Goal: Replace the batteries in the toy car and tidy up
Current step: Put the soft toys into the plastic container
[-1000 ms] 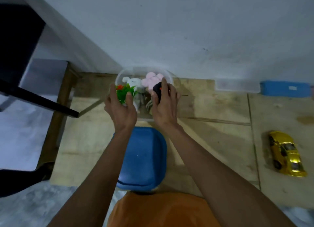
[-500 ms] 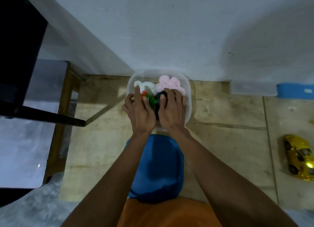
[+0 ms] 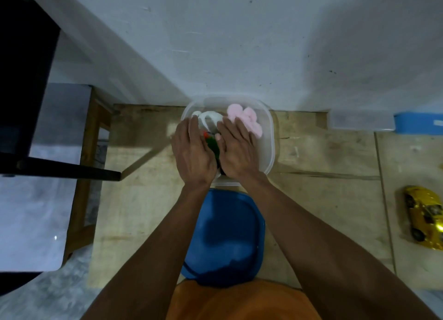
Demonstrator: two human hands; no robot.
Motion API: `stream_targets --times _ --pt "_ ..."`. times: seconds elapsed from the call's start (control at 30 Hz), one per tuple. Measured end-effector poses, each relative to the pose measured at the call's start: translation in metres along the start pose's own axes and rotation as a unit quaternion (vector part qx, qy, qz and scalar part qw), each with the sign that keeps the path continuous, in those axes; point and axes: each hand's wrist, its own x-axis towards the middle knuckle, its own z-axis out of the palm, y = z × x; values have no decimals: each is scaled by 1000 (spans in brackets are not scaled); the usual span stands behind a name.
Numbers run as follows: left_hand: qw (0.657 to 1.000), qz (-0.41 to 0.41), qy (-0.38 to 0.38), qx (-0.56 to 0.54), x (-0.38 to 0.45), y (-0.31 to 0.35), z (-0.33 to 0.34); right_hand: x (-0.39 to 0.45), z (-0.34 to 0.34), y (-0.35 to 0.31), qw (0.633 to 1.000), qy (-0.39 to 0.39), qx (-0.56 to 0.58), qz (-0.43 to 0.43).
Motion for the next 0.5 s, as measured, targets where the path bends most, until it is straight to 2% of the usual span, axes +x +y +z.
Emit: stream_targets --times 0.1,0.3,0.5 --pt "998 -9 -44 45 0 -9 4 -5 4 5 1000 -26 -13 7" --pt "994 15 -67 89 2 -18 3 -1 4 -3 999 -29 -17 18" --pt "997 6 -49 62 5 -22 5 -10 -12 -4 995 76 57 7"
